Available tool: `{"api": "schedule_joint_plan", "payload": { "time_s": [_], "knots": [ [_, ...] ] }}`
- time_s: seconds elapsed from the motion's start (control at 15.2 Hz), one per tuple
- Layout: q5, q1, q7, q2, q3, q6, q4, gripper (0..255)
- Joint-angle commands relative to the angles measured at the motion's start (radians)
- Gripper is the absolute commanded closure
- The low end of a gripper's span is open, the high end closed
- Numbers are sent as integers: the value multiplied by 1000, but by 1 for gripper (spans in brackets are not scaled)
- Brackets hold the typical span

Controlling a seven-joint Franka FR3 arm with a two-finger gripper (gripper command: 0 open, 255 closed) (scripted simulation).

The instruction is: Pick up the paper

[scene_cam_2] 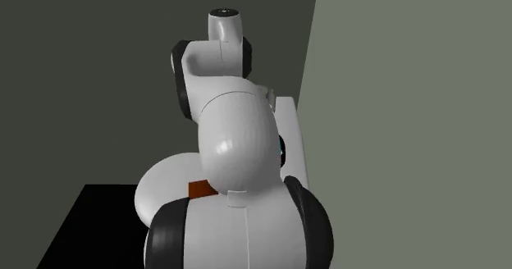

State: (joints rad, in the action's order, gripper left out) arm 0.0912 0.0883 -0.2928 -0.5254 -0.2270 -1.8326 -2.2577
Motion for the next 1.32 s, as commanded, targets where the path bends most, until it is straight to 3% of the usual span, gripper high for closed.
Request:
{"api": "schedule_joint_plan", "payload": {
  "time_s": [0.0, 0.53, 1.12, 1.25],
  "knots": [
    [3, 5, -51, 59, -40, -22, 35, 0],
    [-46, 21, -257, 319, -185, -80, 218, 0],
    [-217, 96, -508, 682, -288, -65, 532, 0],
    [-228, 105, -521, 703, -288, -74, 540, 0]
  ]
}}
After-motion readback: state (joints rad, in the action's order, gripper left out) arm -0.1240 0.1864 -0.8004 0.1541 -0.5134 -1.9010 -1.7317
